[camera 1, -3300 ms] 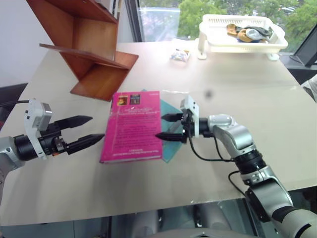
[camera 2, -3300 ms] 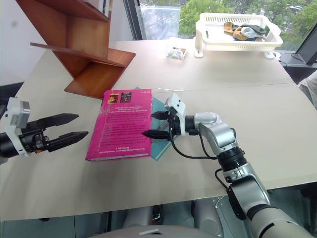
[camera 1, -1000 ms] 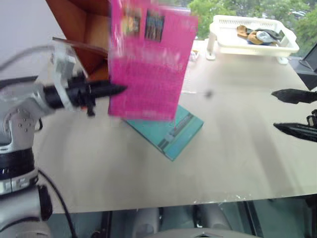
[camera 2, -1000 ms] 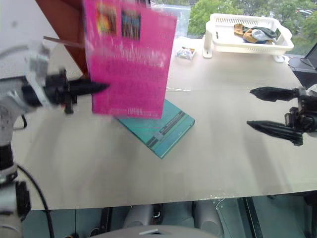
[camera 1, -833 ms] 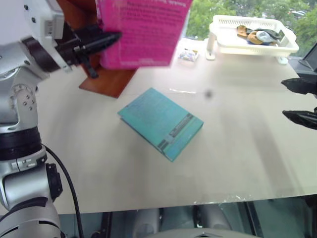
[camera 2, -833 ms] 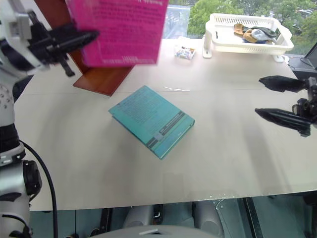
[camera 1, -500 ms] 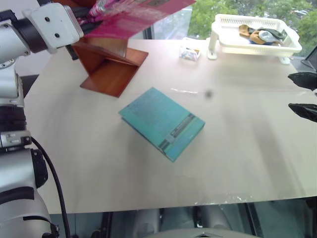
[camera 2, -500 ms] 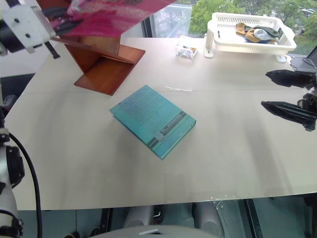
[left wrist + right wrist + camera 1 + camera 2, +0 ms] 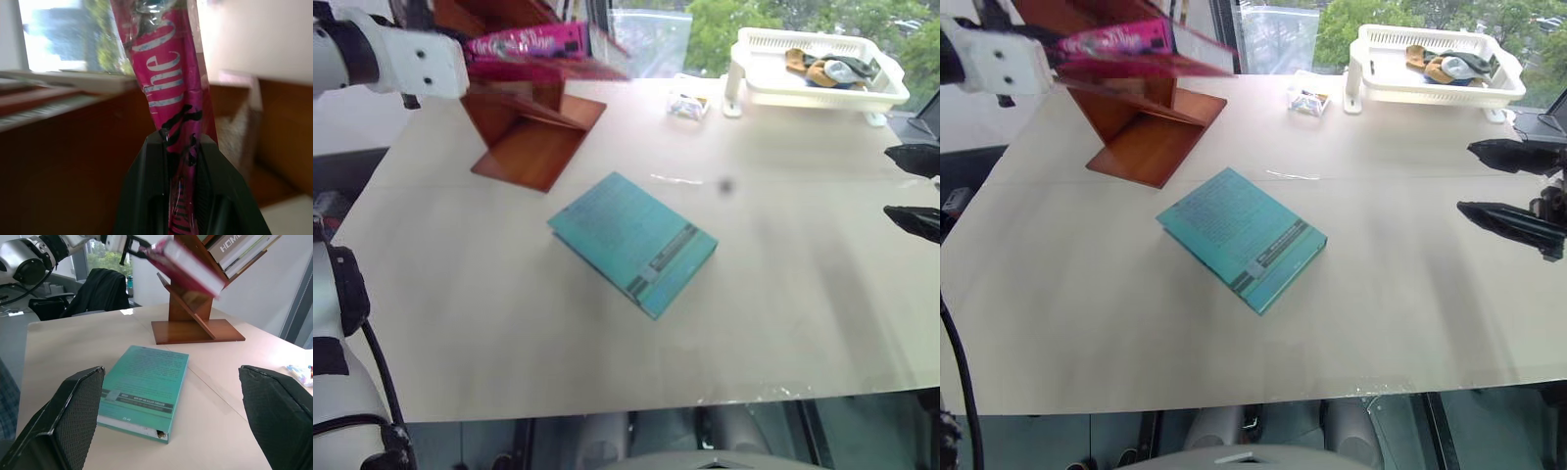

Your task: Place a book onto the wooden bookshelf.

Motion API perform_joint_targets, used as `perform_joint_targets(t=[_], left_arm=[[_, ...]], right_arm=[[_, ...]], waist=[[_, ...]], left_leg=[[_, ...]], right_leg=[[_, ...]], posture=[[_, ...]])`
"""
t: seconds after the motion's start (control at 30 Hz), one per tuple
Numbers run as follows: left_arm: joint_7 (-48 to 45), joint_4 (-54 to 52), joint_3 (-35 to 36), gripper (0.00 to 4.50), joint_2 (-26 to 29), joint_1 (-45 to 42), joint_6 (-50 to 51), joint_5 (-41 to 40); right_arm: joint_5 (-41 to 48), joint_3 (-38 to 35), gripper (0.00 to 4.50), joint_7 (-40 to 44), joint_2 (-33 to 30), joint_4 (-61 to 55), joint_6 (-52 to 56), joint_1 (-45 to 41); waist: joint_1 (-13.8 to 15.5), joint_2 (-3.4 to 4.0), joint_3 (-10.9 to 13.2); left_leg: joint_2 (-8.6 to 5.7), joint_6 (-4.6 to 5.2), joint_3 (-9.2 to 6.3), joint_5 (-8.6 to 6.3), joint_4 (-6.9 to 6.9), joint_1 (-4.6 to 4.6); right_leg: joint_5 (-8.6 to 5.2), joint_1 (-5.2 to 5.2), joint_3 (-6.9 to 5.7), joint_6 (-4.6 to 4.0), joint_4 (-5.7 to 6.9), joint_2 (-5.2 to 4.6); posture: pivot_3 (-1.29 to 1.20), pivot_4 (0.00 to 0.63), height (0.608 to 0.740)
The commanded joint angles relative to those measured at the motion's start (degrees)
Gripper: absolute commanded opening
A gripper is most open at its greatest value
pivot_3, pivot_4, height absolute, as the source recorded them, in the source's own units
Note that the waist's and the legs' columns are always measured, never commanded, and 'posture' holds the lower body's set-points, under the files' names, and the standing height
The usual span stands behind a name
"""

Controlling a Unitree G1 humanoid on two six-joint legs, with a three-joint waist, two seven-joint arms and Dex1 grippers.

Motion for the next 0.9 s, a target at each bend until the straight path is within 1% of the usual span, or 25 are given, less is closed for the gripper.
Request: perform_joint_targets(t=[0.03, 0.17, 0.23, 0.33, 0.47, 0.53, 0.57, 0.6, 0.63, 0.7, 0.73, 0.77, 0.9], left_arm=[[10.0, 3.8, -2.5, 0.22, 1.7, -5.0, -0.1, 6.7], [18.9, 7.8, -7.8, 0.22, 1.4, -7.7, 1.6, 14.6], [20.4, 9.6, -8.1, 0.22, 0.8, -8.4, 1.4, 14.6], [23.1, 10.7, -10.4, 0.22, 0.5, -9.7, 1.8, 17.4], [23.1, 12.2, -10.9, 0.22, 0.0, -10.4, 2.7, 17.4], [22.1, 12.8, -10.8, 1.22, -0.3, -10.5, 3.4, 16.8], [21.4, 13.0, -10.8, 1.46, -0.5, -10.6, 3.9, 16.7], [20.9, 13.2, -10.8, 1.85, -0.6, -10.6, 4.5, 16.6], [20.3, 13.3, -10.9, 2.38, -0.6, -10.5, 4.9, 16.5], [20.0, 13.1, -11.1, 3.25, -0.2, -9.9, 5.3, 16.6], [19.9, 12.9, -11.2, 3.8, 0.1, -9.6, 5.4, 16.9], [19.9, 12.8, -11.4, 4.17, 0.5, -9.3, 5.5, 17.1], [18.2, 12.7, -10.9, 4.17, 1.6, -8.2, 6.2, 16.4]], right_arm=[[0.7, -3.0, 4.5, -0.6, 0.2, -1.9, -0.9, 0.8], [1.1, -4.1, 4.5, -1.3, 0.3, -2.4, -1.0, 1.5], [1.3, -4.6, 4.5, -1.6, 0.3, -2.8, -0.8, 1.8], [1.4, -5.5, 4.5, -1.9, 0.5, -3.5, -0.6, 2.7], [1.8, -6.2, 4.5, -2.4, 0.6, -4.2, -0.7, 3.6], [1.9, -6.4, 4.5, -2.6, 0.6, -4.2, -0.7, 3.8], [1.8, -6.5, 4.5, -2.6, 0.6, -4.2, -0.7, 3.9], [1.8, -6.5, 4.5, -2.6, 0.5, -4.2, -0.7, 4.0], [1.8, -6.6, 4.5, -2.5, 0.5, -4.1, -0.7, 4.0], [1.7, -6.7, 4.5, -2.5, 0.5, -3.9, -0.7, 4.1], [1.6, -6.7, 4.5, -2.5, 0.4, -3.8, -0.7, 4.0], [1.6, -6.7, 4.5, -2.4, 0.4, -3.7, -0.7, 4.0], [1.3, -6.1, 4.5, -2.3, 0.2, -3.1, -0.9, 3.4]], waist=[[0.0, -0.09, 0.1], [0.0, -0.14, 0.1], [0.0, -0.14, 0.1], [-0.2, -0.16, 0.1], [-0.6, -0.16, 0.1], [-0.8, -0.16, 0.1], [-0.9, -0.17, 0.1], [-1.0, -0.17, 0.1], [-1.0, -0.16, 0.1], [-1.0, -0.17, 0.1], [-1.0, -0.17, 0.1], [-1.0, -0.16, 0.1], [-1.1, -0.17, 0.1]], left_leg=[[0.0, 0.0, -0.03, 0.0, 0.0, -0.02], [0.0, 0.0, -0.04, 0.0, 0.01, -0.1], [0.0, -0.01, -0.04, 0.0, 0.02, -0.1], [0.01, -0.01, -0.04, 0.01, 0.02, -0.1], [0.01, -0.02, 0.04, 0.01, 0.02, -0.11], [0.01, -0.03, 0.06, 0.02, 0.02, -0.15], [0.01, -0.04, 0.07, 0.02, 0.03, -0.16], [0.01, -0.04, 0.08, 0.03, 0.03, -0.16], [0.01, -0.05, 0.08, 0.03, 0.03, -0.16], [0.01, -0.06, 0.09, 0.04, 0.04, -0.16], [0.01, -0.06, 0.09, 0.04, 0.06, -0.17], [0.01, -0.06, 0.09, 0.04, 0.06, -0.18], [0.01, -0.06, 0.09, 0.04, 0.07, -0.18]], right_leg=[[0.0, -0.01, -0.02, 0.0, -0.01, 0.0], [0.0, -0.07, -0.03, 0.0, -0.01, -0.01], [0.0, -0.09, -0.03, 0.0, 0.0, -0.01], [0.0, -0.12, -0.04, 0.0, 0.05, -0.01], [0.0, -0.24, 0.06, 0.0, 0.16, -0.01], [0.0, -0.34, 0.08, 0.0, 0.24, 0.0], [-0.01, -0.36, 0.09, 0.0, 0.26, -0.01], [0.0, -0.37, 0.09, 0.0, 0.26, -0.01], [0.0, -0.37, 0.09, 0.0, 0.26, -0.01], [0.0, -0.37, 0.1, 0.0, 0.26, -0.01], [-0.01, -0.37, 0.1, 0.01, 0.26, -0.01], [-0.01, -0.37, 0.1, 0.01, 0.26, -0.01], [0.0, -0.37, 0.1, 0.01, 0.27, -0.01]], posture=[[0.0, 0.15, 0.74], [0.0, 0.15, 0.74], [0.0, 0.15, 0.74], [0.0, 0.15, 0.74], [0.0, 0.15, 0.74], [0.0, 0.15, 0.74], [0.0, 0.15, 0.74], [0.0, 0.15, 0.74], [0.0, 0.15, 0.74], [0.0, 0.15, 0.74], [0.0, 0.15, 0.74], [0.0, 0.15, 0.74], [0.0, 0.15, 0.74]])
